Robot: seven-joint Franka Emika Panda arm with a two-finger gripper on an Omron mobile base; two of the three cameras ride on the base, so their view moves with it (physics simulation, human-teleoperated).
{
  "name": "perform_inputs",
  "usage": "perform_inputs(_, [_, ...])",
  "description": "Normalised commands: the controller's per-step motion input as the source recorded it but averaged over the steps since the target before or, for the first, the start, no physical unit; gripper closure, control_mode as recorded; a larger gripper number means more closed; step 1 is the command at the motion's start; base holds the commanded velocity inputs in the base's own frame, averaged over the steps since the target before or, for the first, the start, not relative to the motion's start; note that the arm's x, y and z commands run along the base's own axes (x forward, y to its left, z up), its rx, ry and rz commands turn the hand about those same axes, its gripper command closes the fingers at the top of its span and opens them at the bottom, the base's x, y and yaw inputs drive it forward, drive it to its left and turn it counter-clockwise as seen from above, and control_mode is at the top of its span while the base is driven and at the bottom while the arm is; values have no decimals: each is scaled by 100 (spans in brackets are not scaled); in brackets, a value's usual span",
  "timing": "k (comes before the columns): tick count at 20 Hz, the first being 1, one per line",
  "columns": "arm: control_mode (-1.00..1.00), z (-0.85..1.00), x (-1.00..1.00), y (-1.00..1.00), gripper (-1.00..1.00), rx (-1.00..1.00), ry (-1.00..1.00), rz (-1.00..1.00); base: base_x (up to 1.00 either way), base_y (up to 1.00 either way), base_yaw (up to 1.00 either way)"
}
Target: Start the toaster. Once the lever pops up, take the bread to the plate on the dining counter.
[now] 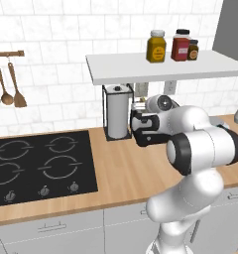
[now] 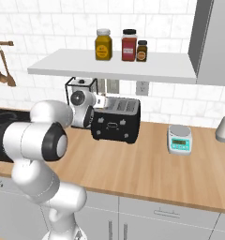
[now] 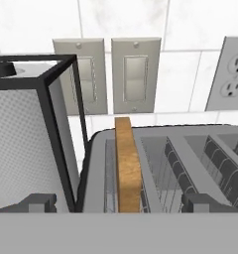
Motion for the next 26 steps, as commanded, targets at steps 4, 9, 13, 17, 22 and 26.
perform_inputs(4, [-100, -12, 2, -5, -100, 0, 0, 0, 0, 0, 0])
perform_inputs(9, [-100, -7, 0, -11, -100, 0, 0, 0, 0, 0, 0])
perform_inputs(13, [-100, -4, 5, -13, -100, 0, 0, 0, 0, 0, 0])
perform_inputs(17, [-100, -1, 6, 0, -100, 1, 0, 0, 0, 0, 0])
perform_inputs(22, [-100, -5, 19, 0, -100, 0, 0, 0, 0, 0, 0])
perform_inputs(26, [-100, -2, 10, 0, -100, 0, 0, 0, 0, 0, 0])
